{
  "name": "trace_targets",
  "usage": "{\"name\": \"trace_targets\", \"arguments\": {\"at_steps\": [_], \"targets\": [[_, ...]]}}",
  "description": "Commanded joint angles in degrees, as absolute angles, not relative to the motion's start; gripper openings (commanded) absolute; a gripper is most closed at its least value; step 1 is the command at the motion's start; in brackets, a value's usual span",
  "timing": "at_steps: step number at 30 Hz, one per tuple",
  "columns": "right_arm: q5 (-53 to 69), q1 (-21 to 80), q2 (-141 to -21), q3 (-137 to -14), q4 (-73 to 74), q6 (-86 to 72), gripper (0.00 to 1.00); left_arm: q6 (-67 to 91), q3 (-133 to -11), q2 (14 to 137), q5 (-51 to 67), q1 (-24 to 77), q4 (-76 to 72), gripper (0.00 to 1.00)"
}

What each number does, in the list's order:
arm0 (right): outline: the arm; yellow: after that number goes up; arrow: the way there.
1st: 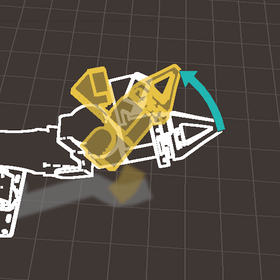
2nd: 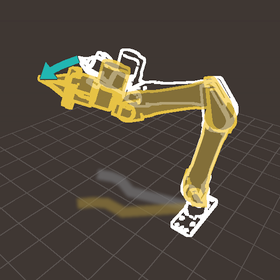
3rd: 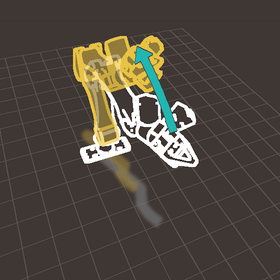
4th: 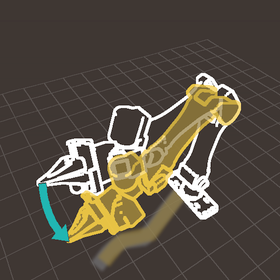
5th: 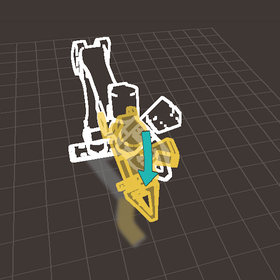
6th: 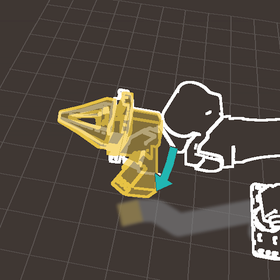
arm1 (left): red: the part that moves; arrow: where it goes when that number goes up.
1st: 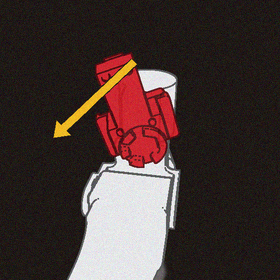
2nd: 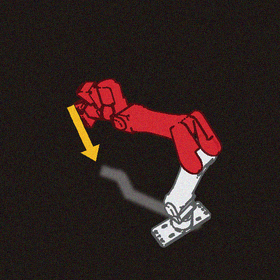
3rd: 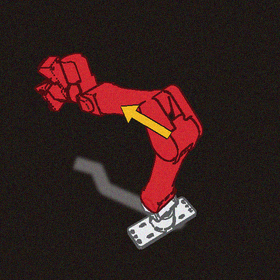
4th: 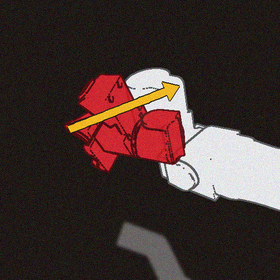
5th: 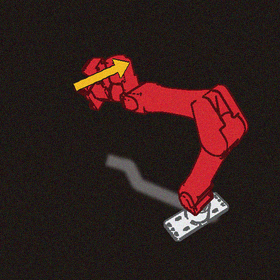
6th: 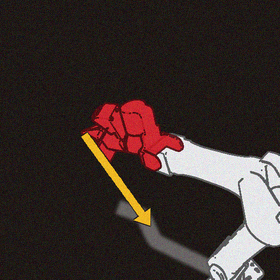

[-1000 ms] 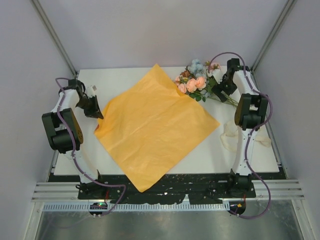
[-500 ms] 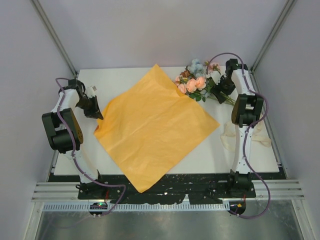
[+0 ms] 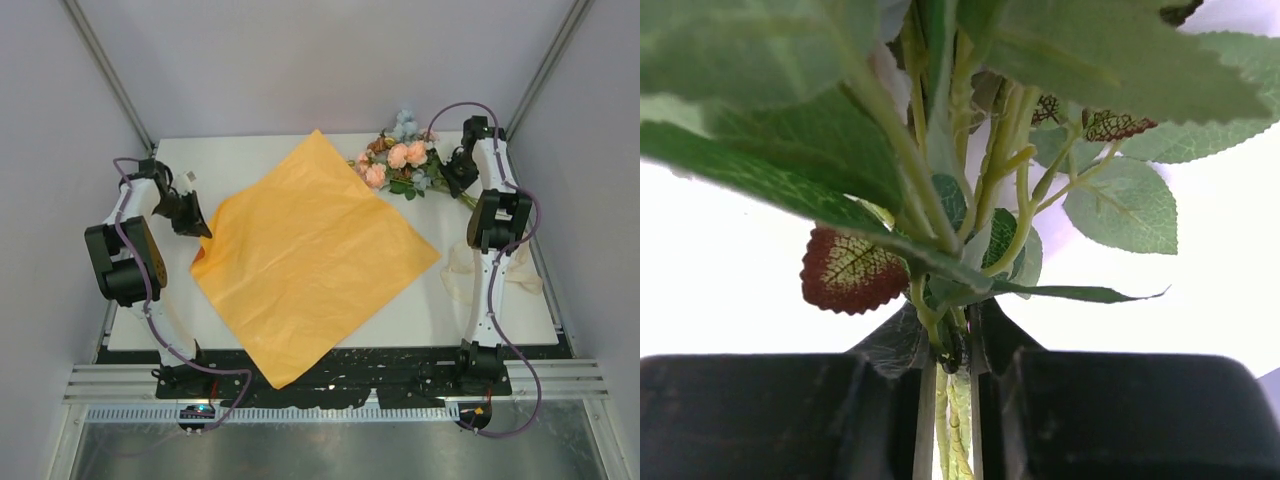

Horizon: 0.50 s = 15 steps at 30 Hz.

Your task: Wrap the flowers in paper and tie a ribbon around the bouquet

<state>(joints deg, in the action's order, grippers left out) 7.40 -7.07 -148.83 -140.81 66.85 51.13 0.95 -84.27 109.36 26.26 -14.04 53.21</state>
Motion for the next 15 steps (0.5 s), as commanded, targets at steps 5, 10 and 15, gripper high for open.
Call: {"name": "trace_targets", "arguments": {"at_steps": [5, 10, 15], "targets": [[13.4, -11.0, -139.1, -136.6, 58.9, 39.1, 0.05, 5.4, -80.9, 108.2, 30.0, -13.1, 50.2, 0.00], [18.3, -11.3, -134.0, -136.0, 56.1, 33.8, 0.05, 8.3, -79.7, 108.4, 30.9, -13.1, 48.3, 0.00], [24.0, -11.4, -128.4, -134.1, 55.5, 27.8, 0.05, 11.0, -77.7, 108.7, 32.2, -13.0, 46.6, 0.00]]}}
